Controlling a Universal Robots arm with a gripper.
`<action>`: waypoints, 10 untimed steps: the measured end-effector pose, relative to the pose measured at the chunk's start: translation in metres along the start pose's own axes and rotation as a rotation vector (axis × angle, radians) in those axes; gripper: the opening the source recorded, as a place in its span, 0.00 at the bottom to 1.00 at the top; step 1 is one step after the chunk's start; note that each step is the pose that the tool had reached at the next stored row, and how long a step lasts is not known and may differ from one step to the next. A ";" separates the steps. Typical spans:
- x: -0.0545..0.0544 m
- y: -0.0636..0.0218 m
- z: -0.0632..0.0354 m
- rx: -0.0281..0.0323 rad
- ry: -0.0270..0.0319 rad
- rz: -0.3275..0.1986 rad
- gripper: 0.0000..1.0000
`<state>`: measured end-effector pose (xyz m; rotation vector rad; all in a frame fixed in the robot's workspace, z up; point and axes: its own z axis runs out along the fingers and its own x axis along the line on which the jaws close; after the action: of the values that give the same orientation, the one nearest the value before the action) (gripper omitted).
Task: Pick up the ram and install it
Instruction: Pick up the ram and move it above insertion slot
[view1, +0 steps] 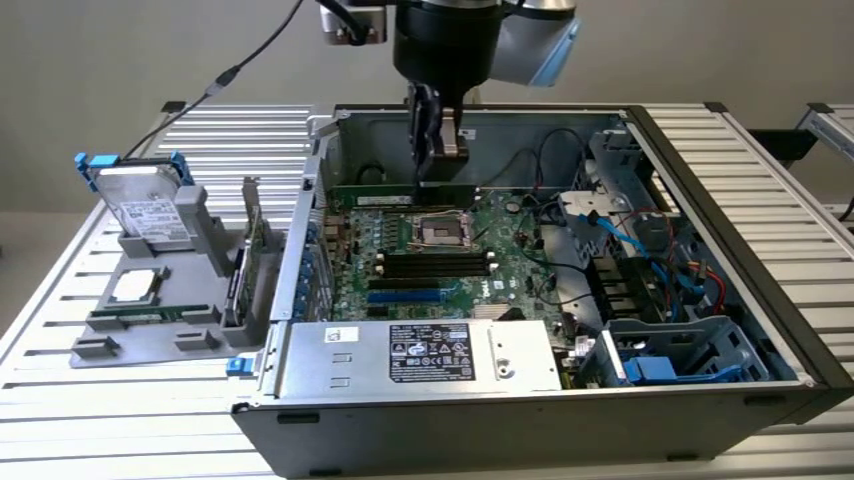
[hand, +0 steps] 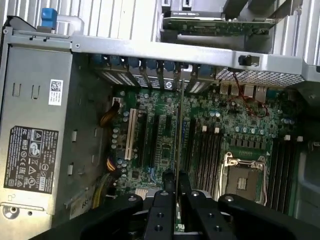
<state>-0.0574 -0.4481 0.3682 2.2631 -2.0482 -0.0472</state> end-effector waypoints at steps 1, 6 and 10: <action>-0.003 -0.0040 0.0013 -0.0001 0.0001 0.000 0.14; -0.015 -0.0262 0.0081 -0.0001 0.0001 0.000 0.14; -0.021 -0.0412 0.0140 -0.0005 0.0000 0.000 0.14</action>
<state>-0.0198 -0.4242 0.3499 2.2628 -2.0479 -0.0477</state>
